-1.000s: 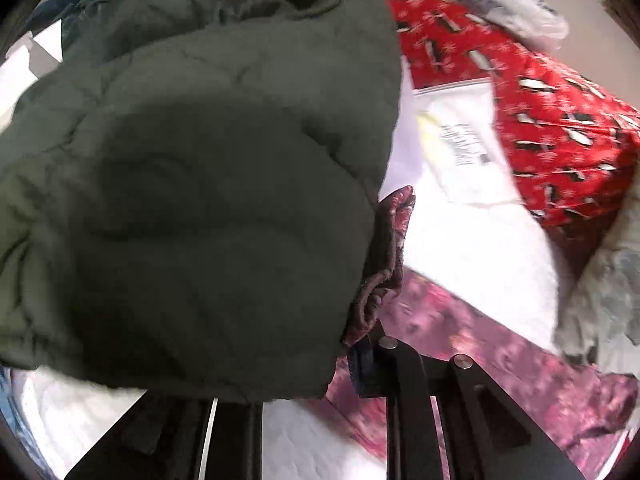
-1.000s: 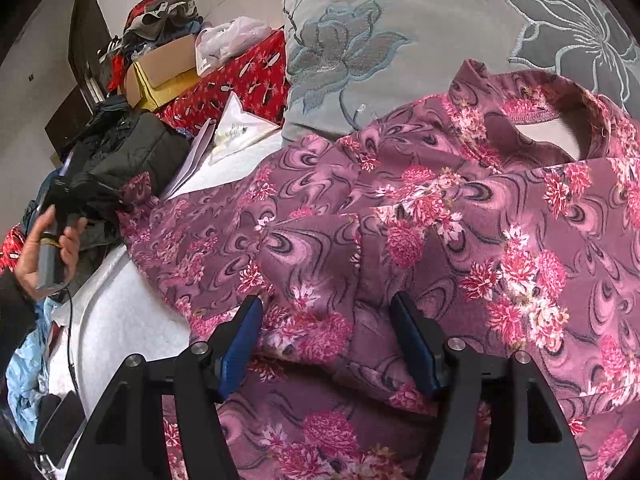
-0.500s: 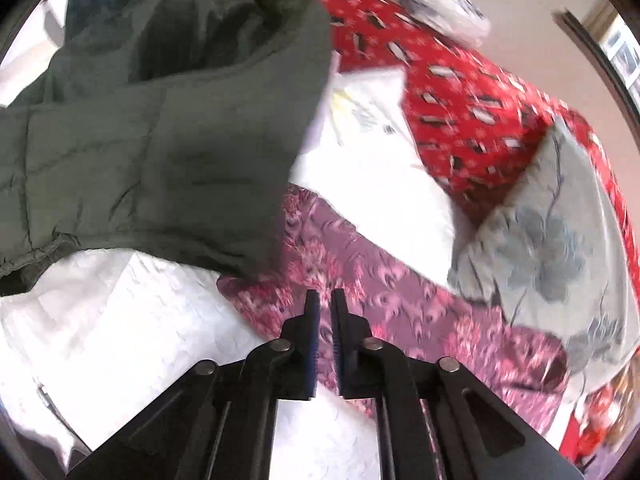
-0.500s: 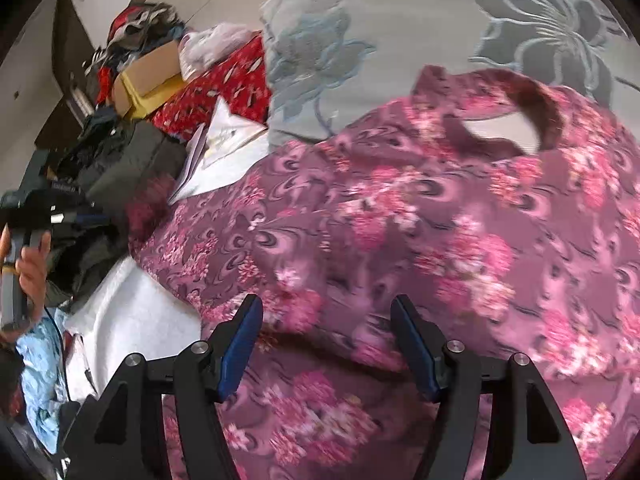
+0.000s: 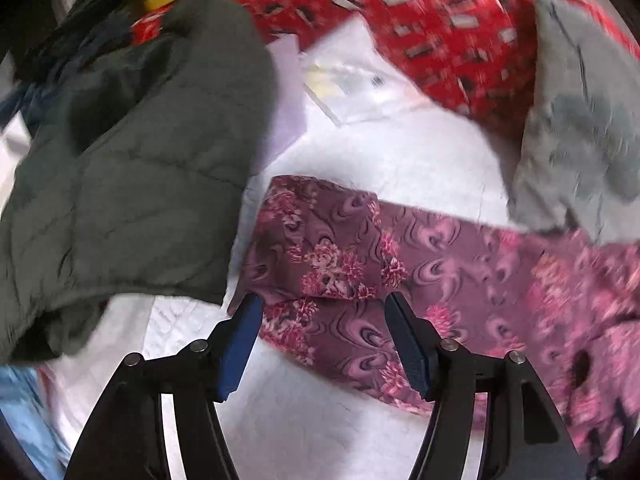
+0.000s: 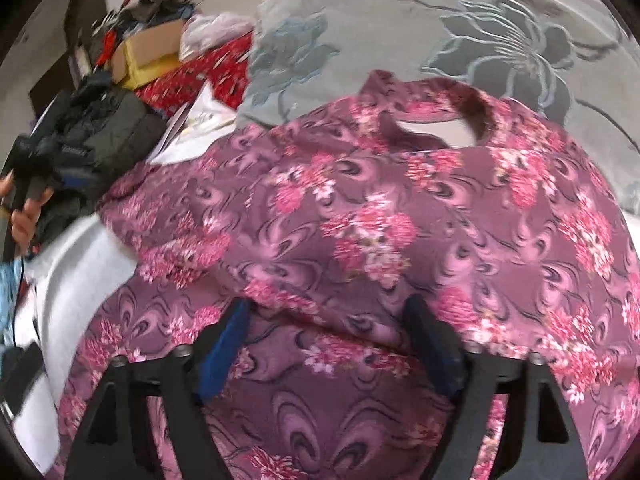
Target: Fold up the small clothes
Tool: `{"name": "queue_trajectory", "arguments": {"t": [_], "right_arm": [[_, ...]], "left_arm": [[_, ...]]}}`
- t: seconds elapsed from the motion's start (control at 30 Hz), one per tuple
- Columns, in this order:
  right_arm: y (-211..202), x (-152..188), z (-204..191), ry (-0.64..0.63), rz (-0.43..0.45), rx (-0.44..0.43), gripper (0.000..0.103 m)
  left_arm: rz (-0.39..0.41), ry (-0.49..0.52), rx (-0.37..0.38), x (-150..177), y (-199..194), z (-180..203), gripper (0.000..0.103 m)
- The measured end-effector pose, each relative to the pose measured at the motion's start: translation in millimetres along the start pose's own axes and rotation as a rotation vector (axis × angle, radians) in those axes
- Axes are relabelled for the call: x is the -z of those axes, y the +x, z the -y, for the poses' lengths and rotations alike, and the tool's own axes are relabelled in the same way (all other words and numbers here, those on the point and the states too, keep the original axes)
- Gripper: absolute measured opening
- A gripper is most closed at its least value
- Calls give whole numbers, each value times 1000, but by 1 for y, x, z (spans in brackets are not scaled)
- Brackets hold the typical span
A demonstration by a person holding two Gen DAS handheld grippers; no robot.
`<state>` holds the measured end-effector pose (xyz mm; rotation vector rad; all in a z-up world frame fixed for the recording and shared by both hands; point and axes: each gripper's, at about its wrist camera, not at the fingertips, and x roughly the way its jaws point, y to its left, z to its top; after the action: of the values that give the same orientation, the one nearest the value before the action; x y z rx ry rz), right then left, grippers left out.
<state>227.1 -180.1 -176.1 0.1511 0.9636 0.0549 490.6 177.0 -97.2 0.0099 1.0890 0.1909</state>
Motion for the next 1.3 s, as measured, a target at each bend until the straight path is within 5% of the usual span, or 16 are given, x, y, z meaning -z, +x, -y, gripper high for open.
{"name": "queue_trajectory", "arguments": {"t": [0.2,0.3,0.37,0.4,0.43,0.57,0.77,1.03,1.3], "right_arm": [[-1,2,4,10,6,-29,89],[-2,3,10,35,16,-61,89],[-2,3,10,37,18,-64,89],[-2,3,9,35,19,-62,89],[-2,4,10,35,18,-61,89],[-2,4,9,37,18,-63,89],[-3,4,9,34,16,-58,89],[-13,-3,14,79,10,-36,88],[-45,9,73,227,36,115,88]], "left_arm": [[-21,310,-177,2,43,38,63],[-28,322,-217,-2,62,32,66],[-32,244,-155,-11,68,24,48],[-40,215,-122,-14,72,23,16],[-55,194,-111,-16,74,21,14],[-4,189,-90,-15,62,24,12],[65,136,86,-4,13,30,12],[114,208,260,15,-62,84,12],[141,318,375,35,-113,147,12]]}}
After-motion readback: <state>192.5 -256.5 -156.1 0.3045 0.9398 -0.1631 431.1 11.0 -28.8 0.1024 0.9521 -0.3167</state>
